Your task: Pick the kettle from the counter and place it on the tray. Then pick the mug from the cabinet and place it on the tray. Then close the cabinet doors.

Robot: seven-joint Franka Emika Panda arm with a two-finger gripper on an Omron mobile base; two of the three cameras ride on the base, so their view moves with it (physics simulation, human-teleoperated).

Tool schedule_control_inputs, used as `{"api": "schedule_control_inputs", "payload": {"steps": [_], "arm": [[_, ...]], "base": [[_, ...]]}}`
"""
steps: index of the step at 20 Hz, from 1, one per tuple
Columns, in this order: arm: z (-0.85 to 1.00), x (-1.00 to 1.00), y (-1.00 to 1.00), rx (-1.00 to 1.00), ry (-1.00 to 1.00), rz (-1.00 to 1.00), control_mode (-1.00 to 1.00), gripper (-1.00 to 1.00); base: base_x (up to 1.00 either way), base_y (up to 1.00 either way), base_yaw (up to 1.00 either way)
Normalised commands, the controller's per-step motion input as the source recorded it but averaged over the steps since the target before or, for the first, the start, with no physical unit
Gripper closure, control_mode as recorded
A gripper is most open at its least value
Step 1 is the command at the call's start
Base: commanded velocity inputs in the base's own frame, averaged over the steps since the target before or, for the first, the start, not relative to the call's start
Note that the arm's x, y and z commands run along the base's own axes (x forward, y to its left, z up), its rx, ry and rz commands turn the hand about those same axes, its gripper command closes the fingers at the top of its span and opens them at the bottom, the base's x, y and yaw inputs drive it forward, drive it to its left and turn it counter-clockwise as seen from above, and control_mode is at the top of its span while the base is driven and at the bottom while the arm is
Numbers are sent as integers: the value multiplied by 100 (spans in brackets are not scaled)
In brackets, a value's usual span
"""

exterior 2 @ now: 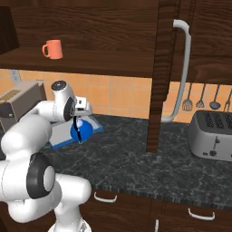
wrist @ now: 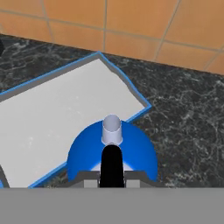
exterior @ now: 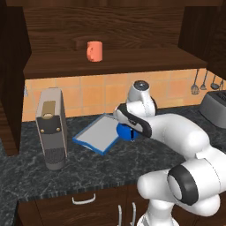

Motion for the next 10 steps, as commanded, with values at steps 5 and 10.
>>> {"api": "schedule_control_inputs", "payload": {"steps": [5,10], "arm": [[-4,32,27,0,0,-2,-100,100],[0,40,20,0,0,-1,-100,100]], "base": [[0,0,0],[0,0,0]]}}
